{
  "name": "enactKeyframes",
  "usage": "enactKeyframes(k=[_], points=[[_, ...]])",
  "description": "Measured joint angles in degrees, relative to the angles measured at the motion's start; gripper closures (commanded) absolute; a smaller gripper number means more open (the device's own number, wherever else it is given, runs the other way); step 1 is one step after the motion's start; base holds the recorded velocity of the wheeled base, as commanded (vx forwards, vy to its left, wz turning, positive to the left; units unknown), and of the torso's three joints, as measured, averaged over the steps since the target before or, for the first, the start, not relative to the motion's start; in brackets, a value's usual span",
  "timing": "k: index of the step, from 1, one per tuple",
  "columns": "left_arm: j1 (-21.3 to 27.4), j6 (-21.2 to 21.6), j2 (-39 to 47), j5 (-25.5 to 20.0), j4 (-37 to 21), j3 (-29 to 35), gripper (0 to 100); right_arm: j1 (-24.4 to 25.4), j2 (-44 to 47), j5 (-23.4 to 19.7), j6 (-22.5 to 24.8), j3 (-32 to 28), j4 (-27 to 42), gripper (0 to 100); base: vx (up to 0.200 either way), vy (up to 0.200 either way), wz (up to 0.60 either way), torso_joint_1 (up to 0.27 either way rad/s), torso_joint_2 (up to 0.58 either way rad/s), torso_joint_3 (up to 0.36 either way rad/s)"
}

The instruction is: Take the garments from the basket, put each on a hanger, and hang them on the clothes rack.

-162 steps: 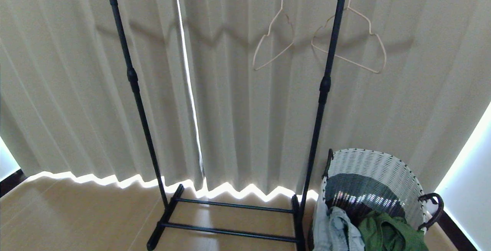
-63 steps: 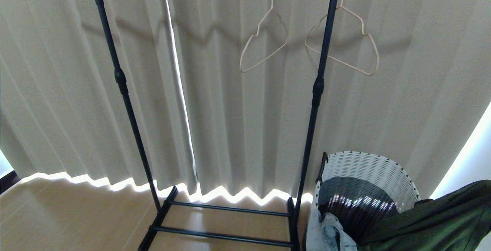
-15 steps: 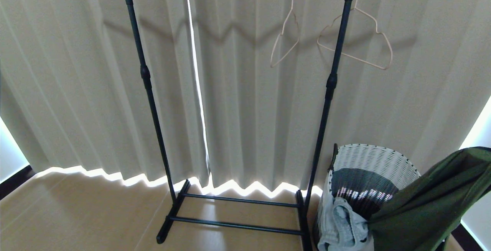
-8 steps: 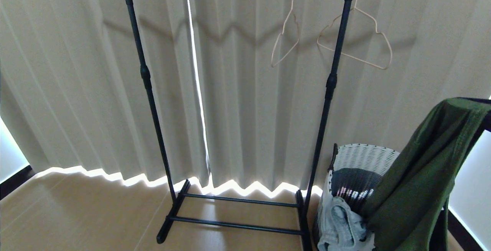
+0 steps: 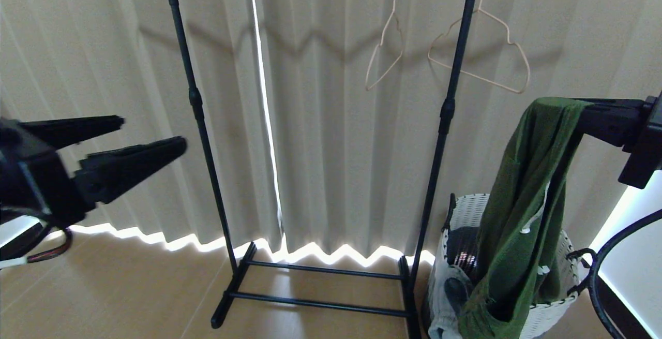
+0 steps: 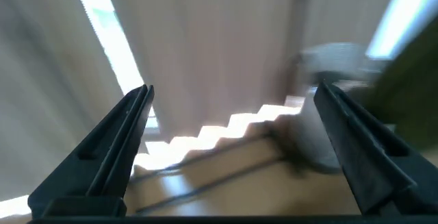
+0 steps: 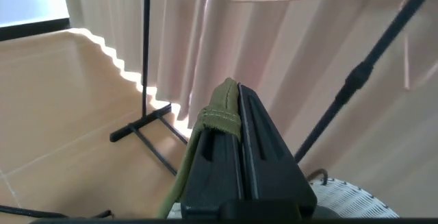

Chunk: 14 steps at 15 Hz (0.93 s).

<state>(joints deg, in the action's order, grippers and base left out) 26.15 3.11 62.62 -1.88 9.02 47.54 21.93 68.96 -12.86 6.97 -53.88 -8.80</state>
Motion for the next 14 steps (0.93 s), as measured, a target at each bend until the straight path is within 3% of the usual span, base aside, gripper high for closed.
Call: enactKeyframes(k=[3, 5, 10, 14], points=[[15.3, -6.9, 10.3, 5.3, 4.3, 3.4, 0, 2.0, 1.8, 0.0, -2.1, -1.2, -0.2, 100, 0.000, 0.000, 0.00, 0.000, 0.00, 0.000], [21.4, -9.2, 16.7, 6.3, 7.8, 4.3, 0, 3.8, 2.8, -0.1, -3.2, -2.1, -0.2, 100, 0.000, 0.000, 0.00, 0.000, 0.00, 0.000], [29.5, -10.7, 29.7, 6.5, 14.3, 5.6, 0, 4.7, 4.7, -1.0, -3.4, -3.0, -0.3, 100, 0.000, 0.000, 0.00, 0.000, 0.00, 0.000], [32.7, -13.8, 35.6, 6.1, 18.4, 7.7, 0, 4.9, 4.8, -2.4, -3.9, -3.4, -0.3, 100, 0.000, 0.000, 0.00, 0.000, 0.00, 0.000]])
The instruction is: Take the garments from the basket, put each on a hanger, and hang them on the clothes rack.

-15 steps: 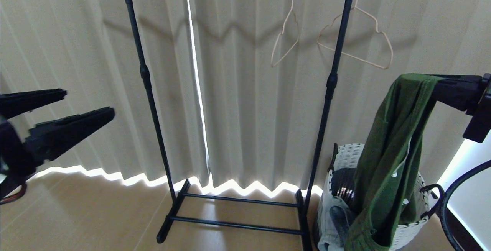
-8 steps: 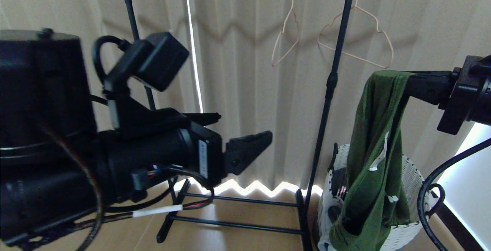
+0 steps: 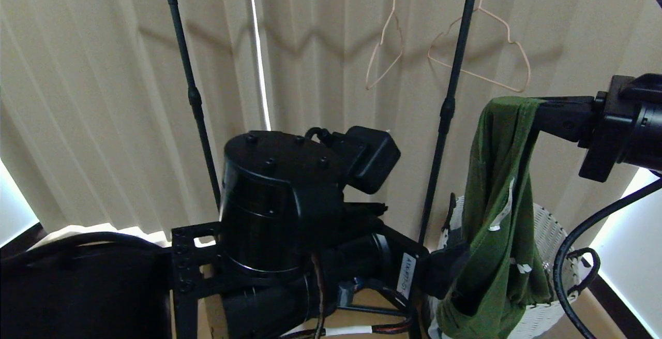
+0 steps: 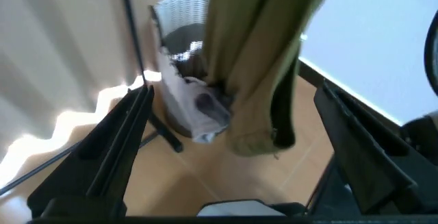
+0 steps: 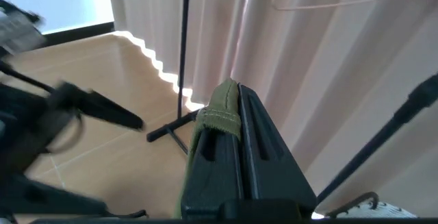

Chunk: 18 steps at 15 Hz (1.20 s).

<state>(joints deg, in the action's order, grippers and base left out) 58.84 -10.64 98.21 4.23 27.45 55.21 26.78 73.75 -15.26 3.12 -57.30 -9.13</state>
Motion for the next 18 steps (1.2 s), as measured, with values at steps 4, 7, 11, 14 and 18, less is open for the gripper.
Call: enactKeyframes(k=[4, 7, 11, 14, 18], points=[[0.7, 0.0, 3.8, -3.3, 0.3, 2.3, 0, 3.2, -0.7, 0.0, -2.8, 0.0, 0.0, 100, 0.000, 0.000, 0.00, 0.000, 0.00, 0.000], [-0.3, 0.2, 7.4, -2.7, -0.1, 5.7, 0, 4.3, -1.8, 0.1, -3.0, 0.0, 0.0, 100, 0.000, 0.000, 0.00, 0.000, 0.00, 0.000], [-3.0, 1.3, 10.6, 1.8, -2.7, 7.2, 0, 4.5, -3.1, 0.2, -2.9, 0.0, 0.1, 100, 0.000, 0.000, 0.00, 0.000, 0.00, 0.000], [-3.6, 1.5, 10.7, 2.7, -2.9, 4.2, 0, 4.5, -3.7, 0.4, -2.9, 0.0, 0.1, 100, 0.000, 0.000, 0.00, 0.000, 0.00, 0.000], [-4.5, 3.4, 8.3, 2.7, -2.7, -1.0, 0, 4.2, -3.8, 0.5, -2.8, -0.5, 0.2, 100, 0.000, 0.000, 0.00, 0.000, 0.00, 0.000]])
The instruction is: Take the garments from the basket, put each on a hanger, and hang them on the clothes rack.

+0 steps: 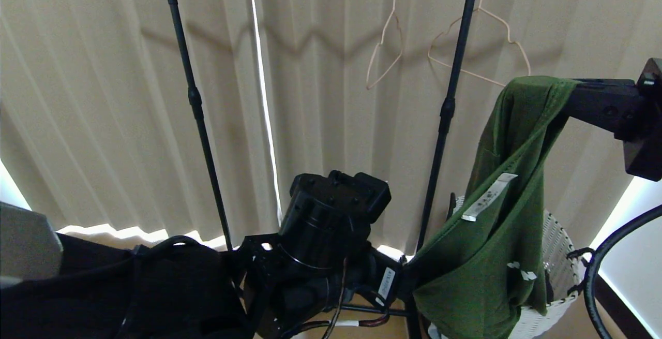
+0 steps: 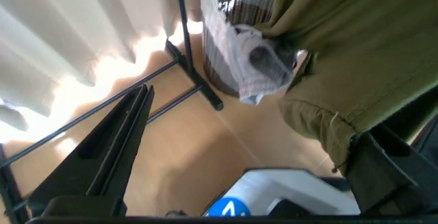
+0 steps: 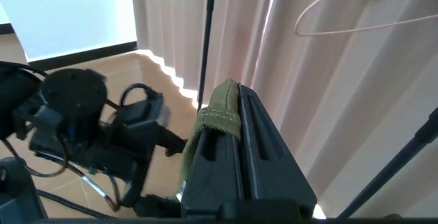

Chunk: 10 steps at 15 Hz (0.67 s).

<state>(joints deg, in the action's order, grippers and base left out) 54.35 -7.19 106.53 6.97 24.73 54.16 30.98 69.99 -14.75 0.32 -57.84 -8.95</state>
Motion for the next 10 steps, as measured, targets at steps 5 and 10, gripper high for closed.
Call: enactKeyframes(k=[5, 10], points=[[0.0, 1.2, -3.6, 0.0, 0.5, -4.4, 100, -0.1, 0.4, 0.1, 0.0, -0.2, 0.0, 100, 0.000, 0.000, 0.00, 0.000, 0.00, 0.000], [0.0, 8.7, -10.8, 0.1, 0.0, -6.3, 100, -0.3, 0.5, 0.0, 0.0, -0.2, -1.1, 100, 0.000, 0.000, 0.00, 0.000, 0.00, 0.000]])
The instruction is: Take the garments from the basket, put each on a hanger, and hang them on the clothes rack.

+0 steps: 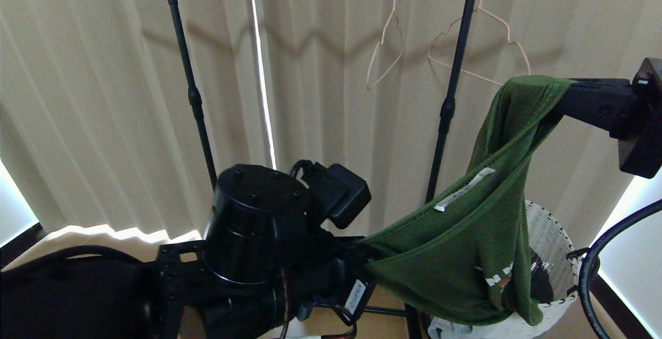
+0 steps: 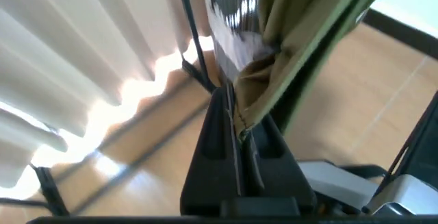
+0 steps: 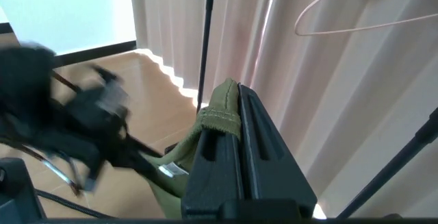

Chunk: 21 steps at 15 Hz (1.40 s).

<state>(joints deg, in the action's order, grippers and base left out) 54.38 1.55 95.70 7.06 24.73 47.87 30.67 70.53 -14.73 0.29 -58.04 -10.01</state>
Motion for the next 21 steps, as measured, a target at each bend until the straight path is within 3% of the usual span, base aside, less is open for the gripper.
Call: enactKeyframes(k=[2, 5, 9, 12, 16, 21], points=[[-1.5, 1.0, -4.3, 0.1, -4.3, 5.0, 100, 0.0, 0.3, -0.3, 0.0, -0.4, -6.0, 100, 0.000, 0.000, 0.00, 0.000, 0.00, 0.000], [-5.4, 1.5, -10.6, 0.1, -16.3, 18.1, 100, 0.0, 2.1, -0.5, -0.1, -0.9, -15.9, 100, 0.000, 0.000, 0.00, 0.000, 0.00, 0.000], [-11.4, 4.4, -15.2, 5.7, -27.9, 29.4, 100, 0.0, 4.4, -1.3, -0.1, -2.1, -16.6, 100, 0.000, 0.000, 0.00, 0.000, 0.00, 0.000], [-12.5, 3.2, -15.9, 8.6, -31.1, 27.5, 100, -0.4, 4.9, -1.0, 0.0, 0.0, -16.5, 100, 0.000, 0.000, 0.00, 0.000, 0.00, 0.000], [-12.5, -2.1, -15.7, 7.9, -31.1, 25.1, 100, -3.9, 5.3, -1.0, 0.1, 4.2, -17.1, 100, 0.000, 0.000, 0.00, 0.000, 0.00, 0.000], [-13.6, -5.1, -14.0, 4.9, -30.6, 25.2, 100, -7.0, 6.4, -1.1, -0.1, 5.3, -17.2, 100, 0.000, 0.000, 0.00, 0.000, 0.00, 0.000]])
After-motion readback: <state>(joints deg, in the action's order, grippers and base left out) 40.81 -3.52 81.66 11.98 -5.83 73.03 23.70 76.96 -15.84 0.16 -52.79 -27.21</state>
